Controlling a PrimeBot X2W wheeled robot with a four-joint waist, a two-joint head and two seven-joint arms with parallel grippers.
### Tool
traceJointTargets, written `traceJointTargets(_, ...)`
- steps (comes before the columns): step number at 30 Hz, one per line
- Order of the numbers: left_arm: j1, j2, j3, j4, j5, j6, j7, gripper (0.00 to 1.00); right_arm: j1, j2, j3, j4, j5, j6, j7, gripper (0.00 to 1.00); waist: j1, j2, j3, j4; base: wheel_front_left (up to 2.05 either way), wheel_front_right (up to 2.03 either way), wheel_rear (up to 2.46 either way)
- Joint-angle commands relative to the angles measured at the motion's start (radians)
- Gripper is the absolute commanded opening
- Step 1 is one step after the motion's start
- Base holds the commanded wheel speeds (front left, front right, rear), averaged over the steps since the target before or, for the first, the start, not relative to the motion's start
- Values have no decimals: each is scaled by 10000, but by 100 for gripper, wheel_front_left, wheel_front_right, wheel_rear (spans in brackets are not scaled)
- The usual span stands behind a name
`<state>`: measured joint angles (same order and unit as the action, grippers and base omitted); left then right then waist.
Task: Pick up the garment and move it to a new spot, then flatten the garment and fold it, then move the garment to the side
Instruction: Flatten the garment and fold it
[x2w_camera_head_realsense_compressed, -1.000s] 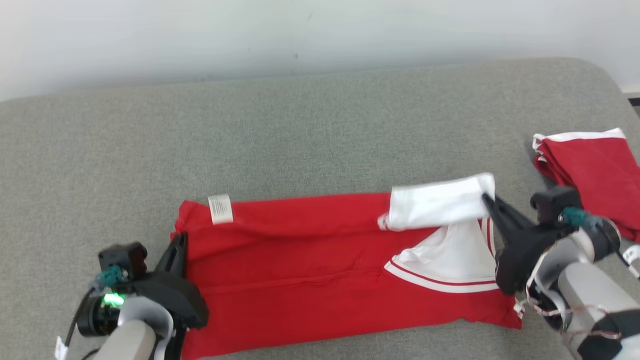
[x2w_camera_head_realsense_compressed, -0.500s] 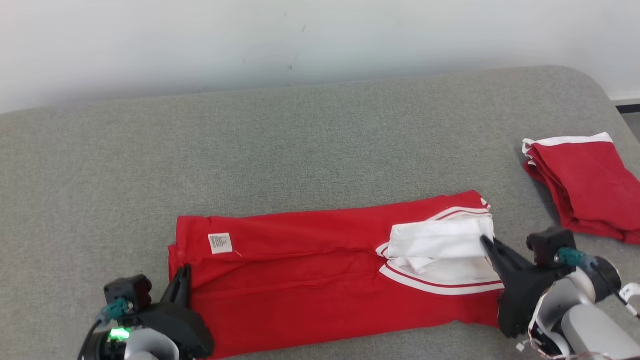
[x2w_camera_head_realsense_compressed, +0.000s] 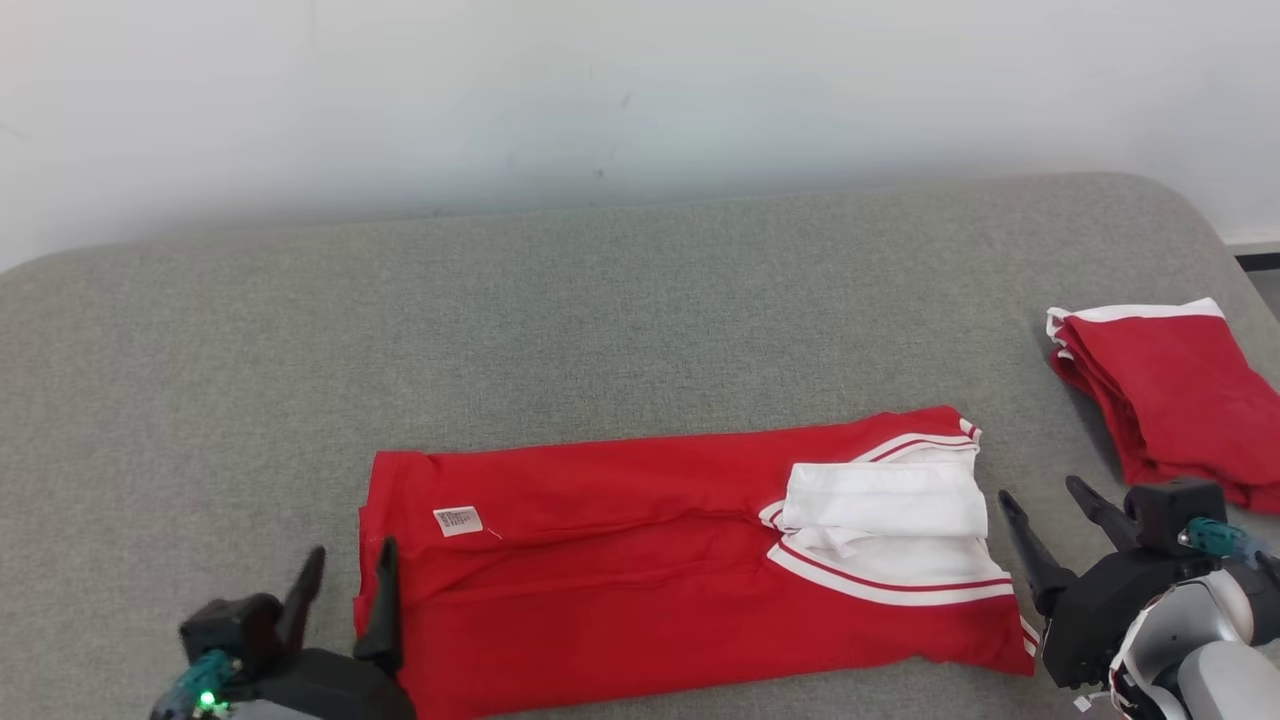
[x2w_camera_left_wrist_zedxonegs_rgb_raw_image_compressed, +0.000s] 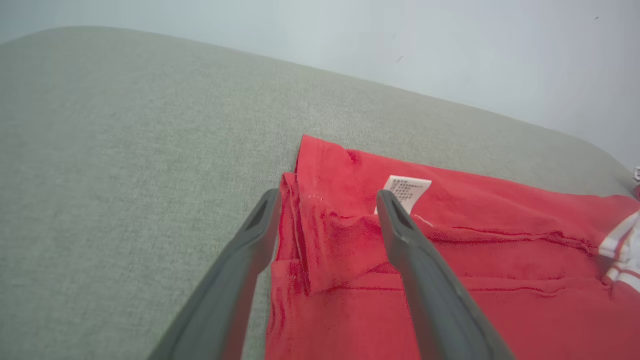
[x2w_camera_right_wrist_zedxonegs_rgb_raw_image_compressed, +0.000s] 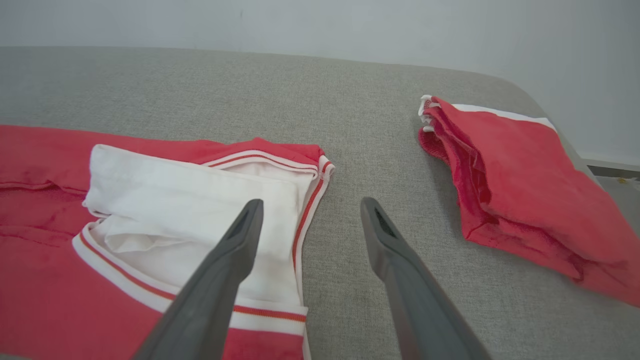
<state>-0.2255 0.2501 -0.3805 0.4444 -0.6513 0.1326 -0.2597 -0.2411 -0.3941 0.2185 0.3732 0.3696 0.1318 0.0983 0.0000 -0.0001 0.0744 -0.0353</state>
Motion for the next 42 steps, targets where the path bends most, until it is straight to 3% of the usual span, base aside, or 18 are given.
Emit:
traceJointTargets(1, 247, 89, 367, -548, 424, -12, -54, 100, 180, 116, -266, -141, 75, -27, 107, 100, 0, 1, -107, 57, 0, 0, 0)
traceJointTargets(9, 1466, -347, 1914, -2687, 2179, -359, -54, 100, 330, 743, -1261, -355, 581, -27, 1583, 100, 0, 1, -271, 113, 0, 0, 0)
traceJointTargets(20, 2068, -1135, 3574, -3797, 3840, -928, -48, 100, -700, 1623, -2256, 721, 505, -27, 3085, 100, 0, 1, 122, 286, 0, 0, 0)
traceJointTargets(31, 1854, -1622, 4530, -3605, 4417, -1617, -47, 100, -1317, 2041, -2763, 2032, 11, -27, 3529, 100, 0, 1, 500, 613, 0, 0, 0)
traceJointTargets(40, 1726, -1863, 4765, -3480, 4666, -1924, -47, 100, -1428, 2387, -2370, 2811, -39, -3, 3833, 100, 0, 1, 598, 798, 0, 0, 0)
traceJointTargets(41, 1727, -1879, 4771, -3461, 4696, -1926, -47, 100, -1422, 2381, -2406, 2870, -43, -3, 3780, 85, 0, 1, 592, 813, 0, 0, 0)
traceJointTargets(42, 1732, -1887, 4782, -3423, 4701, -1947, -47, 100, -1419, 2382, -2480, 2927, -87, -3, 3725, 46, 0, 1, 582, 829, 0, 0, 0)
